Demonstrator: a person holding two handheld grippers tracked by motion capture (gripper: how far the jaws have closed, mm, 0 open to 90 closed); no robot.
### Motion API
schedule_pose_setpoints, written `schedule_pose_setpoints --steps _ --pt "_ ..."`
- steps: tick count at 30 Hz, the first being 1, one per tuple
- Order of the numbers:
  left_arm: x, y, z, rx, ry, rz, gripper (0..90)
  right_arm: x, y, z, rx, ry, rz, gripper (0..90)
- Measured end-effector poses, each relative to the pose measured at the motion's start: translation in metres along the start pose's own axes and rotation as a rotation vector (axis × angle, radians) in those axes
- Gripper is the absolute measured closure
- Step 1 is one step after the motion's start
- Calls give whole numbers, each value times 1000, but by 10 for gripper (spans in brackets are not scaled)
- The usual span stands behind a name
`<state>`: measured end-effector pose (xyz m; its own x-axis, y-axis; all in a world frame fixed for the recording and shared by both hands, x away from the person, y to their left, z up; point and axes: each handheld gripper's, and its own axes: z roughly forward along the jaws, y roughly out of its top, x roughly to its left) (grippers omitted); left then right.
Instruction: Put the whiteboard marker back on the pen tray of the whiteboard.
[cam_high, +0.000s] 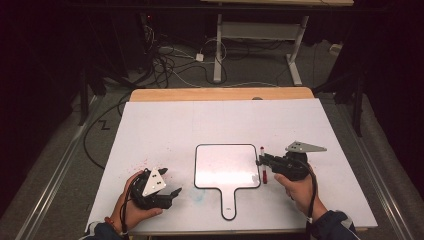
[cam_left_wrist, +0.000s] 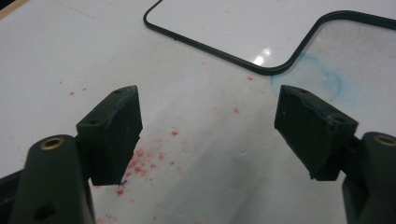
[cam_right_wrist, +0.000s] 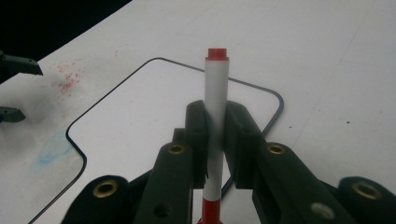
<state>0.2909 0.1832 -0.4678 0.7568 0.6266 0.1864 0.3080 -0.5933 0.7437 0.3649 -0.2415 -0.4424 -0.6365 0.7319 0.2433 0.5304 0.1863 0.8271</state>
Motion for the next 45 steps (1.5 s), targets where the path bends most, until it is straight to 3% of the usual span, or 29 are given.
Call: schedule_pose_setpoints --steps 7,12,19,26,35,40,45 --pt "0 0 1 6 -2 -3 223 -12 2 21 1 -3 23 805" --pt "0 -1 1 11 -2 -4 222 -12 1 34 22 -10 41 801" --pt "0 -1 0 14 -1 -1 222 -14 -3 49 66 -99 35 791" --pt "-1 -2 0 15 -1 2 222 -10 -4 51 89 -191 8 766" --pt "-1 -2 -1 15 0 3 222 -11 -4 50 104 -217 -8 730" --pt "-1 -2 -1 14 -1 2 222 -14 -1 47 101 -246 -43 687" --pt "-1 -2 -1 16 0 4 222 -13 3 43 86 -248 -143 737"
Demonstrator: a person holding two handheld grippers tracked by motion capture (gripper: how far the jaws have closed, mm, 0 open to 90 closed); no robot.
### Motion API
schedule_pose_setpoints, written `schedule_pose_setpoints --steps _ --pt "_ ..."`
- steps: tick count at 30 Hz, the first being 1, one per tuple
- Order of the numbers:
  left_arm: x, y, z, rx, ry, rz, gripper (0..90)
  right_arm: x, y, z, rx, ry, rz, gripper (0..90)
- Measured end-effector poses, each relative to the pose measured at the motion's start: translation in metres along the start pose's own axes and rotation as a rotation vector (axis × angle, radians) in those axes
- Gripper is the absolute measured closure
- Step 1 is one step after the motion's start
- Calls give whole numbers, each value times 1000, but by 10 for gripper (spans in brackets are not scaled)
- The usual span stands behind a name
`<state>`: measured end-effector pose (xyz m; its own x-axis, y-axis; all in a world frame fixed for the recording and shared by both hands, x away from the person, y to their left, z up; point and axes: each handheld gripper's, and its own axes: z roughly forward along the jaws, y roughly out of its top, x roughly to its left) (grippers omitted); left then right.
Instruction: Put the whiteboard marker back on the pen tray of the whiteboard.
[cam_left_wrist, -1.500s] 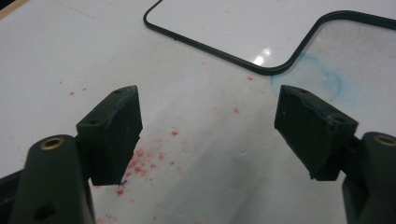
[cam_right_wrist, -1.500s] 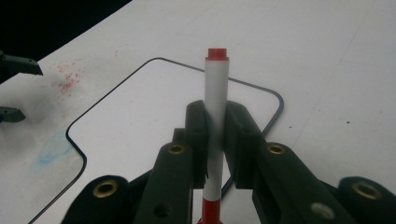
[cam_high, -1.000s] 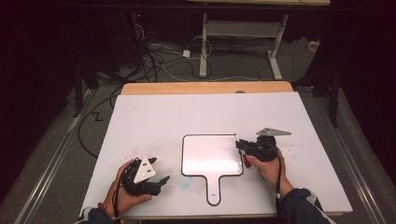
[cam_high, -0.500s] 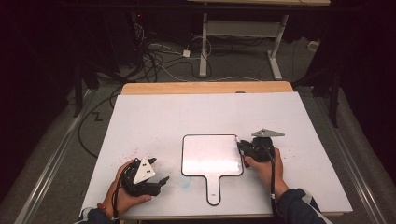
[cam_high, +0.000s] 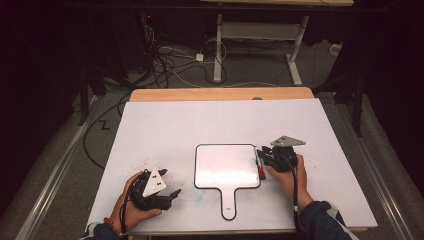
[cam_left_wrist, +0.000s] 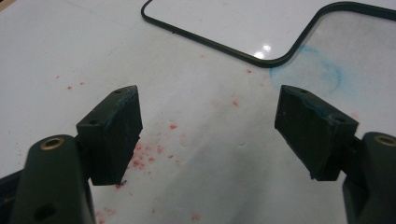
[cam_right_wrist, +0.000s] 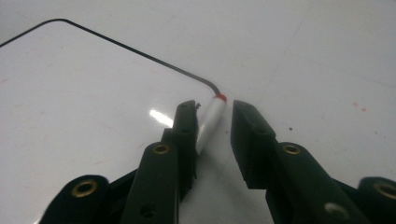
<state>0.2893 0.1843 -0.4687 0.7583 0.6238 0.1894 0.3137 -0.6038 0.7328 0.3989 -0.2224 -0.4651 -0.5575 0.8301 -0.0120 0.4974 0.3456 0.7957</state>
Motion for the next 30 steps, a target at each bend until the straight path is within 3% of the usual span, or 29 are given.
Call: schedule_pose_setpoints --steps 5,7,11,15,25,30 --pt "0 0 0 0 1 0 222 2 3 -5 -36 37 -78 844" --pt "0 0 0 3 -1 3 222 3 4 -5 -33 53 -126 876" --pt "-1 0 0 4 -3 6 222 7 2 -1 -4 87 -170 900" --pt "0 0 -1 4 -3 4 222 8 0 3 32 88 -187 900" --pt "-1 0 -1 4 -2 6 222 10 -4 1 29 102 -198 900" --pt "0 0 -1 2 -1 4 222 9 -3 -4 0 105 -195 885"
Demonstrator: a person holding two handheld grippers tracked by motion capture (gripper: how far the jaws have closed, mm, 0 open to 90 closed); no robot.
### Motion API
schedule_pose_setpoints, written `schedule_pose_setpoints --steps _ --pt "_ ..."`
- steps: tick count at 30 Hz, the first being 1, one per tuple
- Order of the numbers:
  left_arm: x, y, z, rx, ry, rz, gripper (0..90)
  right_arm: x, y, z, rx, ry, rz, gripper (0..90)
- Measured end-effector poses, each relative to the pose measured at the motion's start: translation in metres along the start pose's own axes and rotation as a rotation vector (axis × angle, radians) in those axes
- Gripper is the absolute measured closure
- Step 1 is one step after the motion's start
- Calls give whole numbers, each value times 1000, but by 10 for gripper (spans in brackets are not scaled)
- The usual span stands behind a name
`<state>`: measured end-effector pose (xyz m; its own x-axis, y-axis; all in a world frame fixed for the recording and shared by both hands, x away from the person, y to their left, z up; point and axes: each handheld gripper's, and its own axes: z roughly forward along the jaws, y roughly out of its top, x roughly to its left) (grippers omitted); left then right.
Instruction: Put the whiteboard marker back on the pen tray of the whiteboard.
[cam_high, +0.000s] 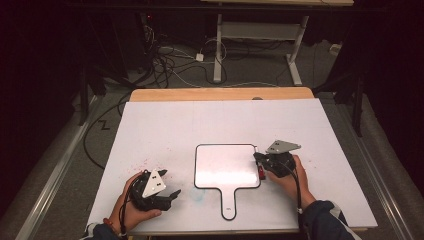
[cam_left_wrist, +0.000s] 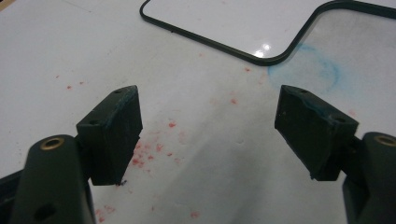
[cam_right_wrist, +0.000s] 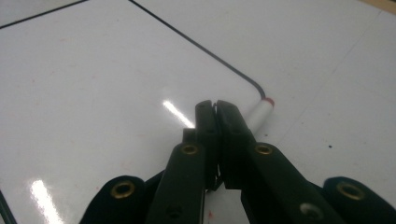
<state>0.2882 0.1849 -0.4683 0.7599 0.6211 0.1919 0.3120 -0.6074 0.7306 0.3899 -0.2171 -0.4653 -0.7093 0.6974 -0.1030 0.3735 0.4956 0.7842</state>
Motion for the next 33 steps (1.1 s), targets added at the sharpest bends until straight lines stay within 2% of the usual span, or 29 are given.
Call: schedule_pose_setpoints --steps 3,10,16,21,23,26,29,31,33 --pt "0 0 0 -1 2 1 222 0 4 -5 -25 0 -1 873" --pt "0 0 -1 -3 10 2 222 4 12 -19 -92 -2 -38 828" --pt "1 0 -2 -7 15 -1 222 7 14 -38 -153 -7 -63 745" --pt "0 1 -2 -8 23 13 222 8 14 -53 -178 -44 -90 601" --pt "0 0 -1 -2 20 7 222 9 13 -58 -200 -34 -89 566" --pt "0 0 -1 -4 20 5 221 11 12 -64 -205 -51 -109 465" --pt "1 1 -1 -3 30 18 220 13 6 -70 -216 -67 -120 394" --pt "0 1 0 1 24 8 219 14 2 -75 -226 -75 -125 375" --pt "1 2 1 -4 32 16 215 15 -2 -79 -233 -108 -114 335"
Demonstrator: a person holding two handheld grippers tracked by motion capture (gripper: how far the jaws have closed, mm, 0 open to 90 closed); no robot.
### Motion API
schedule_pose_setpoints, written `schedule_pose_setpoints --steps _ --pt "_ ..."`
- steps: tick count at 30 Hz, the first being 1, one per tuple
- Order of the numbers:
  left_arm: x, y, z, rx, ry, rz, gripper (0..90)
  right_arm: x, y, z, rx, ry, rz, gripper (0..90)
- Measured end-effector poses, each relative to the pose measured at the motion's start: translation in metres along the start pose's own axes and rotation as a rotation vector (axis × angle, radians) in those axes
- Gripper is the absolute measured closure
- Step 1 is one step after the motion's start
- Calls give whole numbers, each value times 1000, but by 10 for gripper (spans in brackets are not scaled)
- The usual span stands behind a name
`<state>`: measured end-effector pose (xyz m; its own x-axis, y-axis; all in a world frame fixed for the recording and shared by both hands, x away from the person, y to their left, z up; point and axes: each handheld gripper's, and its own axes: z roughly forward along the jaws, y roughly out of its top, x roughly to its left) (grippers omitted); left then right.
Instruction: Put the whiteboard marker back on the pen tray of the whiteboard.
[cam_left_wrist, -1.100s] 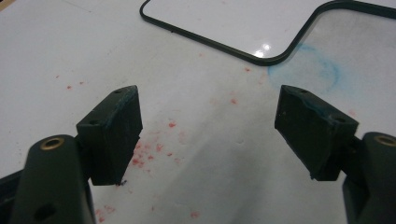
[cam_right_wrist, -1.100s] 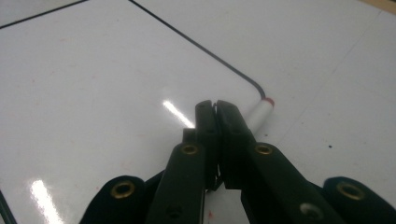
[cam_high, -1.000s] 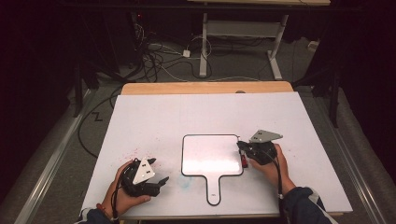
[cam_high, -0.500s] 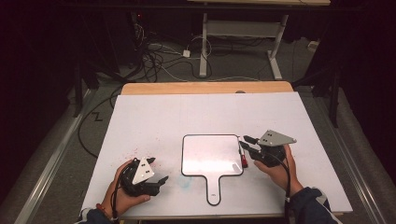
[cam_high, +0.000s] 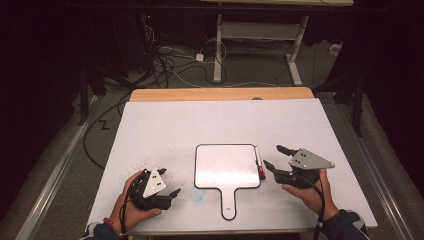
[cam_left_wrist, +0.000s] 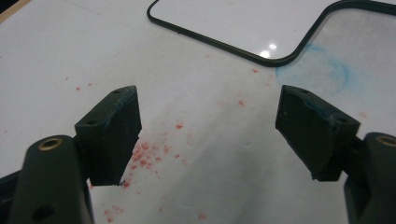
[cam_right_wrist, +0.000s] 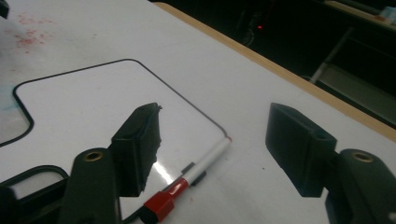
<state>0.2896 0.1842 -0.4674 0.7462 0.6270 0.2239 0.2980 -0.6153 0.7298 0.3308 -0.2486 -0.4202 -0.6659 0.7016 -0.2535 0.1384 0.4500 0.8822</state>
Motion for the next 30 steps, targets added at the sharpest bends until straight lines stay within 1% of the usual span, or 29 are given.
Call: schedule_pose_setpoints --steps 1,3,5,7,8,11,14,17,18,20,22,25,30 --pt "0 0 0 0 1 1 214 0 -2 -3 1 -11 1 334" --pt "0 1 1 2 7 5 211 0 -7 -8 -6 -16 5 296" --pt "0 1 1 4 11 7 208 0 -12 -13 -13 -22 8 285" --pt "0 1 1 4 16 8 207 -1 -16 -18 -16 -53 3 268" --pt "0 1 1 5 17 9 206 -3 -19 -20 -16 -56 5 265" --pt "0 1 1 5 22 13 205 -4 -27 -26 -28 -66 33 249" --pt "-1 1 0 1 27 11 198 -4 -37 -31 -22 -84 44 243" --pt "-1 1 -1 -5 30 14 193 -2 -46 -34 -6 -85 49 231" --pt "-2 1 -1 0 23 10 193 -2 -48 -36 -1 -91 48 232" --pt "-3 1 -2 0 24 19 193 -1 -52 -38 3 -92 58 226" --pt "-3 1 -2 -5 27 23 192 0 -55 -37 11 -93 70 224" --pt "-4 1 -2 -8 25 32 191 2 -55 -36 24 -93 70 223" --pt "-4 3 -1 -10 27 38 191 6 -54 -37 26 -93 49 219"
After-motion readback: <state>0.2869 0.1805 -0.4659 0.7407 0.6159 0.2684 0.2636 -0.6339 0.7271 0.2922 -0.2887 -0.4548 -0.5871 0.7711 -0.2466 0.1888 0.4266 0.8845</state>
